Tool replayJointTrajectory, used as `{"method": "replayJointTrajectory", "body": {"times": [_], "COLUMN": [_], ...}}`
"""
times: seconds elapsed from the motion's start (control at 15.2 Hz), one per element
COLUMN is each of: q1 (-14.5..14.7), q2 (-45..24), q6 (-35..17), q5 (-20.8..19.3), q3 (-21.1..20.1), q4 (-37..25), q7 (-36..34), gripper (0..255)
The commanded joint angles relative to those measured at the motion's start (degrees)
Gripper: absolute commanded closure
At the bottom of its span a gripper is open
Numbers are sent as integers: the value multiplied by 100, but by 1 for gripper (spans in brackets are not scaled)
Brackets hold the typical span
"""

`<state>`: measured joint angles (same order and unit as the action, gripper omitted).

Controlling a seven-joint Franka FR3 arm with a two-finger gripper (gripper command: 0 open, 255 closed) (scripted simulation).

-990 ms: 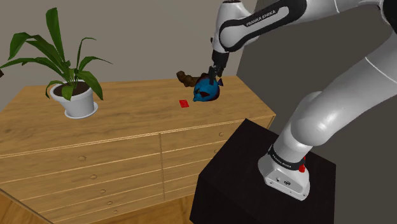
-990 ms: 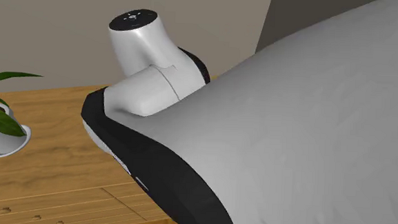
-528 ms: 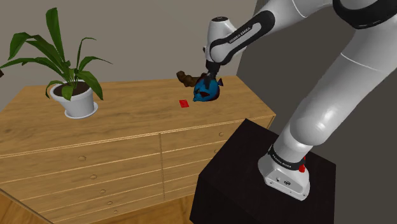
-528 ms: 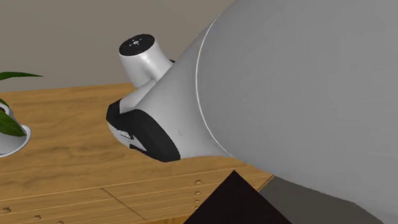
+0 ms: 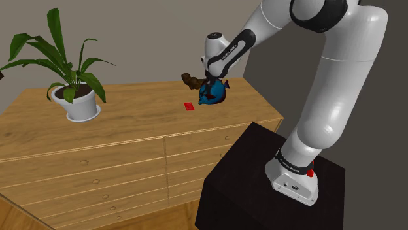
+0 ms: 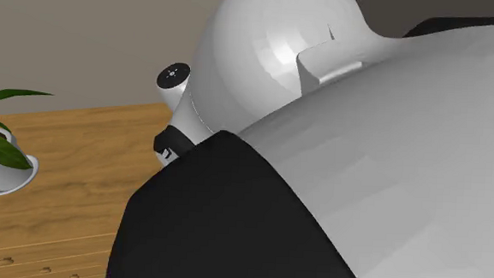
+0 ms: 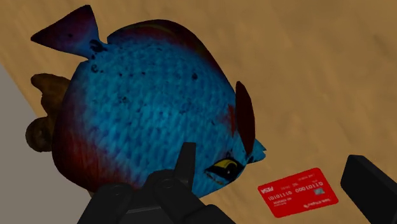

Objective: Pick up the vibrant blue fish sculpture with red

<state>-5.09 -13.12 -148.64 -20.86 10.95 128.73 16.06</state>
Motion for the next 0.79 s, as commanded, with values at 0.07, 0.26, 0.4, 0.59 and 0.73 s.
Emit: {"method": "replayJointTrajectory", "body": {"times": [0.07, 0.26, 0.4, 0.59, 0.73], "q1": [-32, -26, -20, -14, -17], "q2": [-433, -629, -763, -871, -877], "q6": [-253, -443, -567, -665, -659], "q5": [-146, -195, -227, -251, -246], "q3": [56, 78, 94, 108, 104], "q4": [-234, -235, -242, -250, -262], "q7": [21, -61, -115, -159, -154], "gripper": [0, 0, 0, 0, 255]}}
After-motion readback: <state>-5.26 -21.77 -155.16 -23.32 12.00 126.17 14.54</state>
